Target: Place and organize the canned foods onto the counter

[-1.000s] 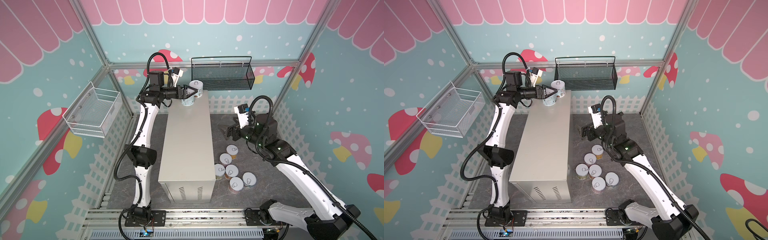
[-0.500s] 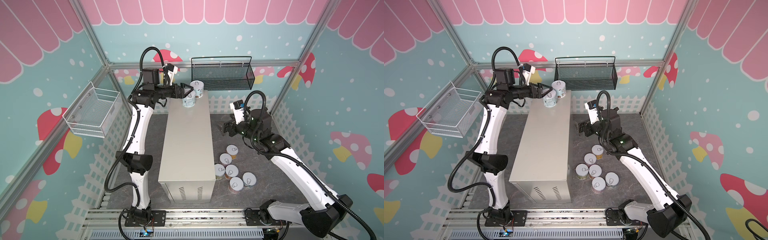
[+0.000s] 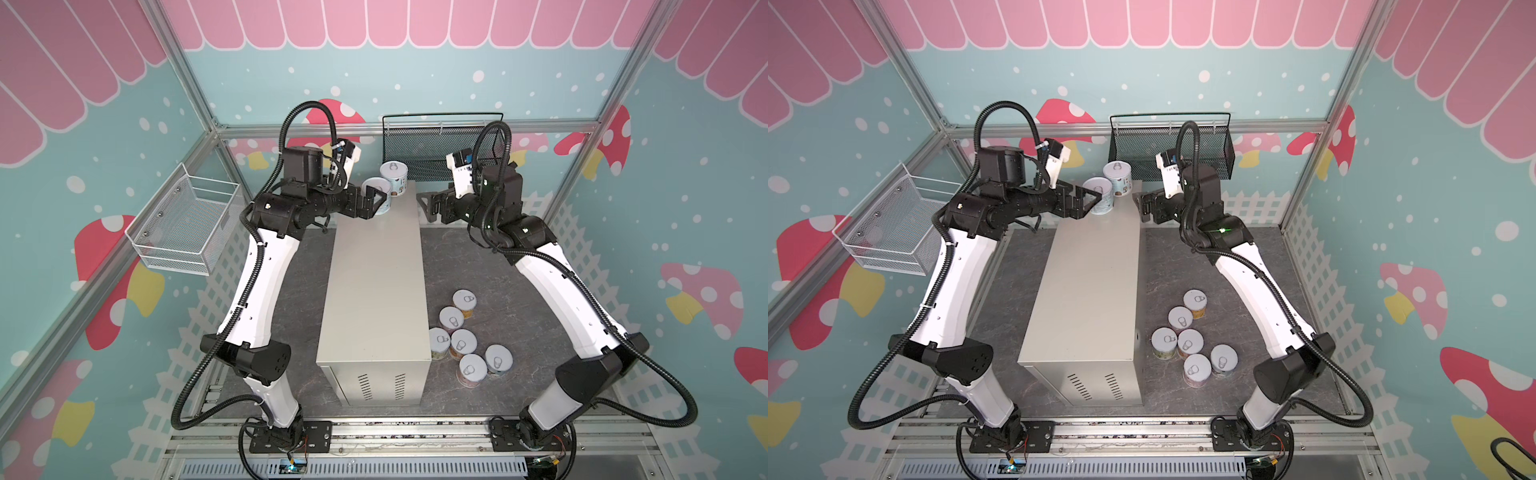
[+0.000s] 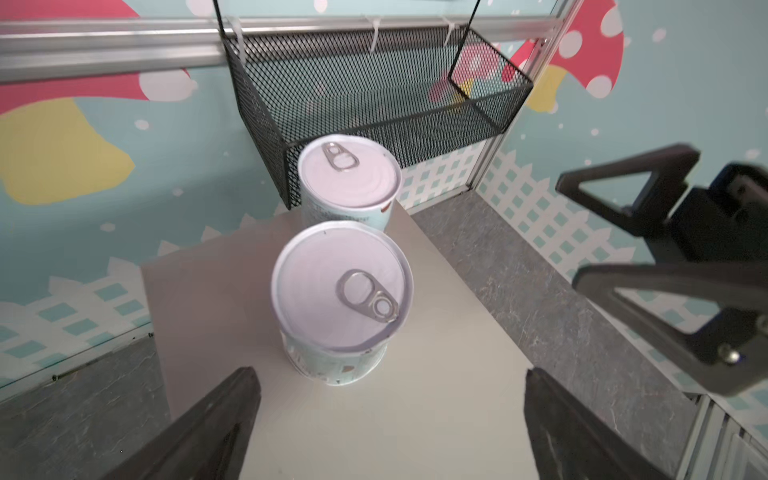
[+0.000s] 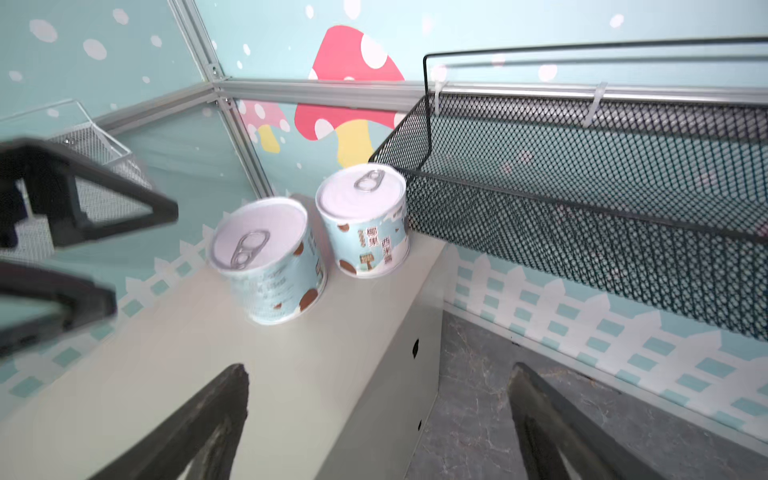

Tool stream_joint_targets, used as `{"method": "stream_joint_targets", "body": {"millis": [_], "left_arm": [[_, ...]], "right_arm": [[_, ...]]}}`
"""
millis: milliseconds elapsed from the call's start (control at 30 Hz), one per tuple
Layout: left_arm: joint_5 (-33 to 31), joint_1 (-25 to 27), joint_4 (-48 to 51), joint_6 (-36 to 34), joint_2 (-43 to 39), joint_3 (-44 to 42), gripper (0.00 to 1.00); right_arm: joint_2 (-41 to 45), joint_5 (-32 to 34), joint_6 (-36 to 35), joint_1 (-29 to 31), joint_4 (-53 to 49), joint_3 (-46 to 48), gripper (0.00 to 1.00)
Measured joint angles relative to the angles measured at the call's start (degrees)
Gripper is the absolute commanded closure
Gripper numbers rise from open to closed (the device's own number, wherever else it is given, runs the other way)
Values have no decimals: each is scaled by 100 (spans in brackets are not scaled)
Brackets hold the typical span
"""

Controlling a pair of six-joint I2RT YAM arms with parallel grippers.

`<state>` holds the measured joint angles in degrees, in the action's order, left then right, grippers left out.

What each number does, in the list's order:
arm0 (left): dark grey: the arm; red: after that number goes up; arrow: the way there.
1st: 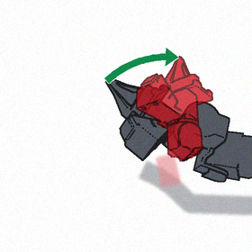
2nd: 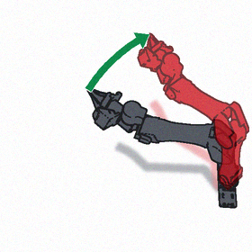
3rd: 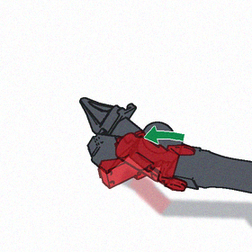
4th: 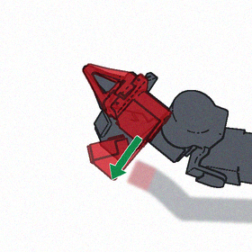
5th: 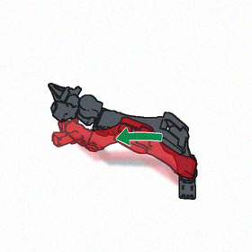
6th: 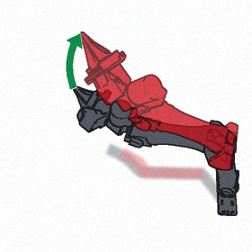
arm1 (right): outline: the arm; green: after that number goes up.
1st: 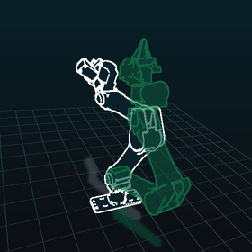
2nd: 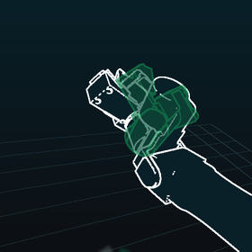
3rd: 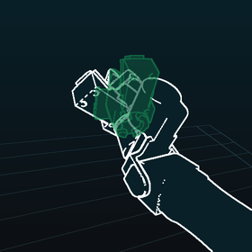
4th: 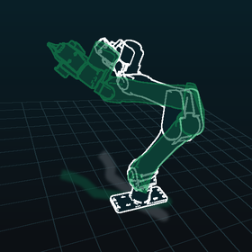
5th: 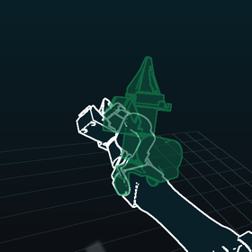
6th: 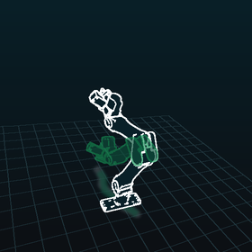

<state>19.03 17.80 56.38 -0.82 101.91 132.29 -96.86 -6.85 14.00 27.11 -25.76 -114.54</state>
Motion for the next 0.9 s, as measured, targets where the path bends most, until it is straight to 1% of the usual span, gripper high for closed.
{"method": "stream_joint_targets", "body": {"millis": [67, 167, 300, 433, 567, 733, 900], "left_arm": [[-365, 197, 74, -44, 33, -76, 1], [-804, 343, 81, -52, 85, -81, 1], [-1237, 367, 44, -52, 138, -79, 1], [-1545, 365, 22, -63, 302, 20, 1], [-1698, 358, -7, -96, 485, 81, 1], [-1749, 256, -22, -96, 601, 83, 1], [-1655, 44, -120, -94, 605, 90, 1]], "right_arm": [[-476, -11, 28, -39, -240, -754, 2], [-1156, -13, 68, -79, -468, -1751, 2], [-1725, -15, 162, -114, -660, -2334, 3], [-2072, -44, 308, -160, -728, -2487, 4], [-2201, -162, 411, -201, -721, -2487, 5], [-2199, -323, 498, -199, -570, -2487, 5], [-2199, -466, 540, -199, -428, -2485, 5]]}}
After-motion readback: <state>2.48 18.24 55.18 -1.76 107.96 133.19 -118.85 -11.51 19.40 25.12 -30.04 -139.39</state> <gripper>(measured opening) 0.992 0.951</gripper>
